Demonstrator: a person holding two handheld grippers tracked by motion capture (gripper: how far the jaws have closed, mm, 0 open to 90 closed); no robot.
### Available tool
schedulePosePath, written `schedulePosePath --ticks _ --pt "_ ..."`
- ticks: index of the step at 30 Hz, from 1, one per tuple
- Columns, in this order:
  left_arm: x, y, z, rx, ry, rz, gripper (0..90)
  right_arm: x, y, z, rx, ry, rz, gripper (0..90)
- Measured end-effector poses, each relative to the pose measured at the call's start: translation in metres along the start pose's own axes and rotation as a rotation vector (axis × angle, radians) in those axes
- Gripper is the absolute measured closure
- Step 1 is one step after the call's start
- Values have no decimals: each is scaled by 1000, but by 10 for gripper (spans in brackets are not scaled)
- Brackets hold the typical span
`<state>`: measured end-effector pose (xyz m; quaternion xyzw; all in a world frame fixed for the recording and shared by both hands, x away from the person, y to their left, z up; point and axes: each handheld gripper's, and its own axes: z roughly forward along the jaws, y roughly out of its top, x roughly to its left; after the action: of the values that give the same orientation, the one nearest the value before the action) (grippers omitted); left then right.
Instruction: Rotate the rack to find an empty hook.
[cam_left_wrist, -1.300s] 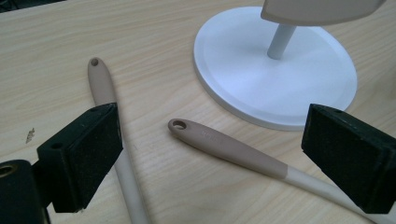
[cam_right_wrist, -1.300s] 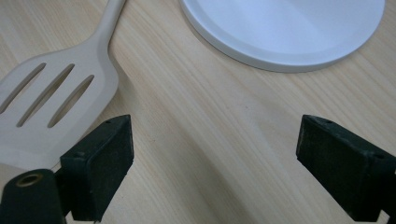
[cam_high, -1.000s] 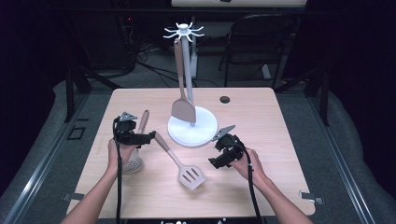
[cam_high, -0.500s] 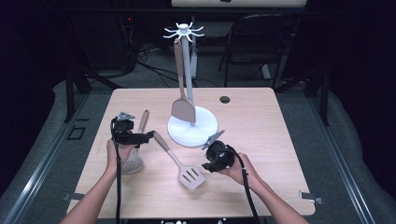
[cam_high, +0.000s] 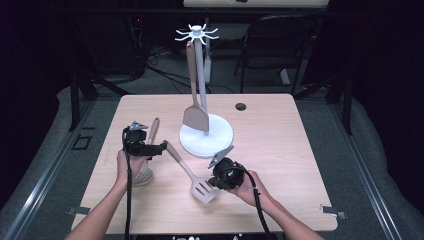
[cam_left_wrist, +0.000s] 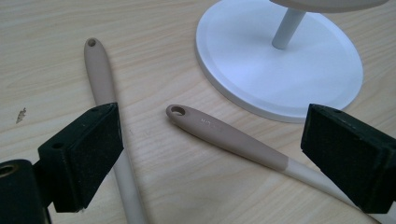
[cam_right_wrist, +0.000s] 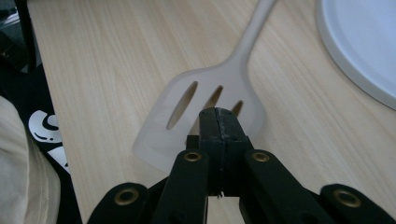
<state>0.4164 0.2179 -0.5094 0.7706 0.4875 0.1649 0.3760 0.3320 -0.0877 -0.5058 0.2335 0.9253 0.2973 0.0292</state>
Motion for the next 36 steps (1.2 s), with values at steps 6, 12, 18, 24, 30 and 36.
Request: schedulePosePath --ticks 6,12,18,24,30,36 --pt "-2 -1 1 4 4 -7 59 10 2 11 53 26 -28 900" --pt "-5 -3 2 17 5 -18 70 12 0 23 112 39 -42 900" --pt "-10 -8 2 24 2 -32 78 15 -4 39 171 43 -44 900" --pt "-19 -10 4 29 -11 -36 88 15 -7 48 207 44 -51 900" --pt "-26 -12 6 11 -9 -15 111 14 -7 50 206 46 -37 900" --pt "-34 -15 19 45 -28 -16 128 14 -8 51 184 57 -27 900"
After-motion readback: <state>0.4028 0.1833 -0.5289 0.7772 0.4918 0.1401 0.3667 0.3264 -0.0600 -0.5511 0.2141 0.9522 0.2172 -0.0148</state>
